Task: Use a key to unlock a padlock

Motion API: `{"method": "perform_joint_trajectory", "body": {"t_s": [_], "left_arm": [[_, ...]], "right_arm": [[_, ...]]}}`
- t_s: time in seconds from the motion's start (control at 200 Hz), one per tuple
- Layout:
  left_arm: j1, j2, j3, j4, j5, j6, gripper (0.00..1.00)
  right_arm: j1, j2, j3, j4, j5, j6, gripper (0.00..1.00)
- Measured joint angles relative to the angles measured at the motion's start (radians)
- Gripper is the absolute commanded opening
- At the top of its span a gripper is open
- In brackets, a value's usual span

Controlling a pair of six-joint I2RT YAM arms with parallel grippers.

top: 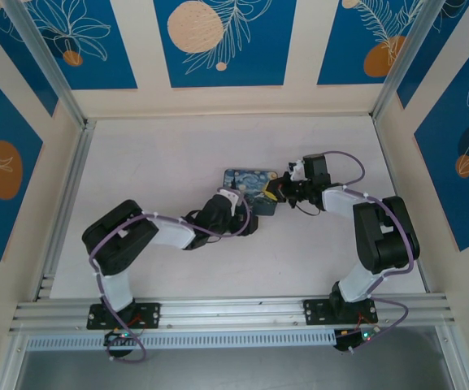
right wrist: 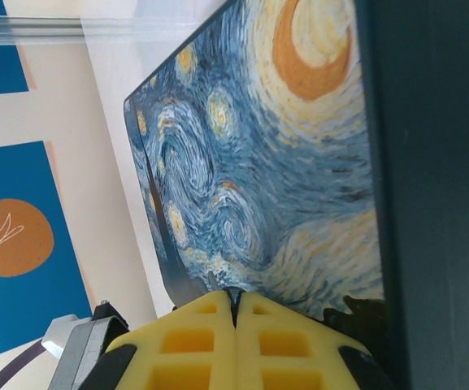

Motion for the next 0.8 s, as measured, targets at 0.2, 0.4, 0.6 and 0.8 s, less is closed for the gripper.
{"method": "perform_joint_trajectory", "body": {"t_s": [0.2,0.4,0.6,0.8], "left_arm": [[-0.019,0.048,0.036,0.032,-0.053,0.007,0.79],[-0.037,0.101,0.084,0.067,-0.093,0.007,0.78],[-0.041,0.128,0.105,0.111,-0.081,-0.006,0.78],[-0.043,0.146,0.105,0.185,-0.021,-0.092,0.78]], "right_arm": [[-0.008,0.025,0.015,0.012,-0.028,-0.001,0.0],[-0.018,0.045,0.031,0.016,-0.048,-0.005,0.0],[-0.031,0.055,0.039,0.015,-0.061,-0.012,0.0],[-0.043,0.058,0.04,0.016,-0.076,-0.02,0.0]]}}
